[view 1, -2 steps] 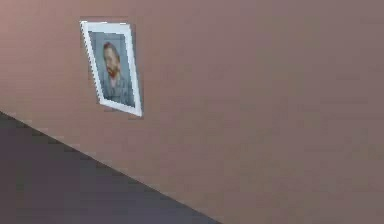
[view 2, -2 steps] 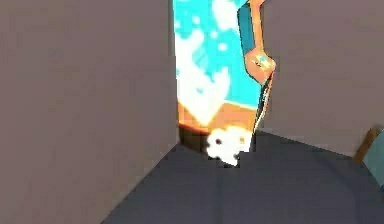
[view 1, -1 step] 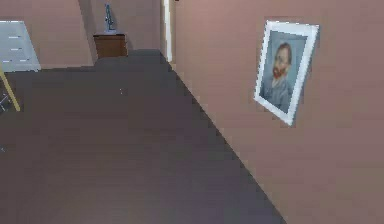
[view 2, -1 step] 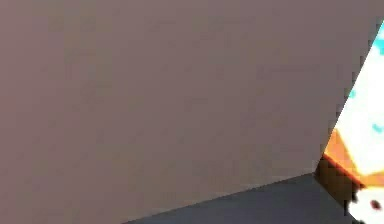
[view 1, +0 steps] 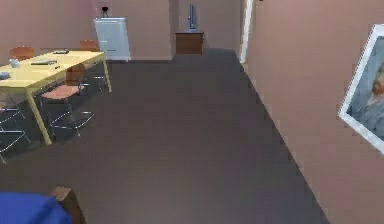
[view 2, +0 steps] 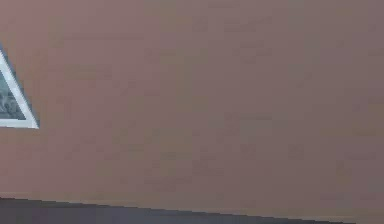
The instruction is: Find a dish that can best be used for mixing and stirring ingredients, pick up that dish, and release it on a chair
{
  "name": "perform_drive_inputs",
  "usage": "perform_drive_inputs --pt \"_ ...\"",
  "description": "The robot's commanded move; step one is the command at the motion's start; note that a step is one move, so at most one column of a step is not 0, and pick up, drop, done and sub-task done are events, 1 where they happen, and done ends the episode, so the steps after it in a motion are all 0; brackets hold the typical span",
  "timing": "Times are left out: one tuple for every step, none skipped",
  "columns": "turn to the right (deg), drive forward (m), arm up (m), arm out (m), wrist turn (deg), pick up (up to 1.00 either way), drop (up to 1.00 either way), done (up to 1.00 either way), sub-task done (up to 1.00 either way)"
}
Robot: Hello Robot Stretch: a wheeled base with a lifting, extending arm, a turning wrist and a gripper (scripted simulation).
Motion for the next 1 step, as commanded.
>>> perform_drive_inputs --pt "-3.0 0.0 0.0 0.0 0.0 0.0 0.0 0.0 0.0"
